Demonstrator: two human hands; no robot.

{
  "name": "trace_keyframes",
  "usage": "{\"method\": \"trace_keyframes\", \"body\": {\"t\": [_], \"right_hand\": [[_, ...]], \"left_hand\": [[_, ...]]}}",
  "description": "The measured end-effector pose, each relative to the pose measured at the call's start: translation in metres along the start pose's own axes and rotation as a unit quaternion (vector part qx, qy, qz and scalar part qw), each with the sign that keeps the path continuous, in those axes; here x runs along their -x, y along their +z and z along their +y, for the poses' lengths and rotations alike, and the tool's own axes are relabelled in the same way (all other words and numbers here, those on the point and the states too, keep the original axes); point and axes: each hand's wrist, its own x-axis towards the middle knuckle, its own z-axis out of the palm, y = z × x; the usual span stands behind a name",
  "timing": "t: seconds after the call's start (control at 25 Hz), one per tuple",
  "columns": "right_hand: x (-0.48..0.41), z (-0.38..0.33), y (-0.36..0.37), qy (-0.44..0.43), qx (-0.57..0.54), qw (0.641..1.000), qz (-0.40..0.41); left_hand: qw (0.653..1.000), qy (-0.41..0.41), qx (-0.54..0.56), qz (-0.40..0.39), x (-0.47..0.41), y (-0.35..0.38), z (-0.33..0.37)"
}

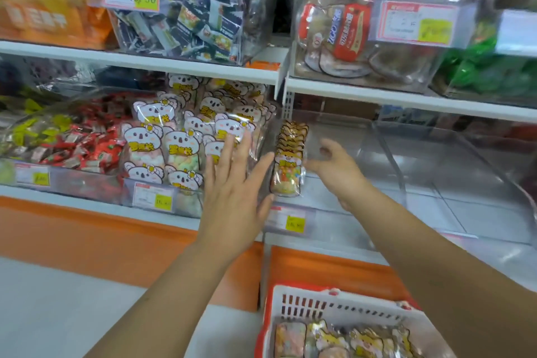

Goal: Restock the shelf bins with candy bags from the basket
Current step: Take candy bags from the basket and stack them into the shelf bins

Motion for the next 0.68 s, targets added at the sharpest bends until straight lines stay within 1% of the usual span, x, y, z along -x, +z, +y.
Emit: {"method": "trace_keyframes", "body": {"t": [0.08,0.12,0.2,0.28,0.36,0.4,0.44,0.48,0.52,0.56,0.6,0.64,0.68], "right_hand": [[0.049,0.006,-0.020,-0.046,-0.042,0.998,0.028],[0.073,0.017,-0.031,-0.054,-0.060,0.996,0.036],[0.120,0.048,-0.049,-0.034,-0.075,0.996,0.023],[0.158,0.090,-0.062,0.044,-0.079,0.996,-0.028],[0.188,0.140,-0.068,0.124,0.027,0.986,-0.112],[0.202,0.160,-0.070,0.161,0.101,0.969,-0.155],[0.210,0.186,-0.068,0.214,0.100,0.954,-0.185],[0.218,0.204,-0.066,0.249,0.063,0.940,-0.223],[0.225,0.219,-0.064,0.240,0.047,0.943,-0.227],[0.223,0.229,-0.061,0.275,0.012,0.931,-0.239],[0.220,0.244,-0.057,0.273,-0.034,0.923,-0.268],[0.227,0.256,-0.055,0.229,0.104,0.916,-0.313],[0.240,0.268,-0.059,0.235,0.231,0.890,-0.316]], "left_hand": [[0.999,0.027,0.046,0.010,0.015,-0.011,0.019],[0.996,0.039,0.081,-0.002,0.026,-0.013,0.030],[0.985,0.055,0.147,-0.071,0.052,-0.012,0.054],[0.962,0.061,0.185,-0.189,0.080,-0.006,0.074],[0.916,0.053,0.198,-0.344,0.110,0.005,0.094],[0.883,0.052,0.191,-0.425,0.127,0.014,0.103],[0.846,0.051,0.179,-0.499,0.144,0.024,0.111],[0.811,0.049,0.166,-0.560,0.161,0.036,0.116],[0.783,0.044,0.152,-0.601,0.178,0.049,0.120],[0.766,0.037,0.140,-0.626,0.192,0.059,0.123],[0.758,0.029,0.129,-0.638,0.204,0.068,0.124],[0.757,0.024,0.119,-0.642,0.212,0.075,0.125],[0.757,0.022,0.109,-0.644,0.219,0.079,0.125]]}}
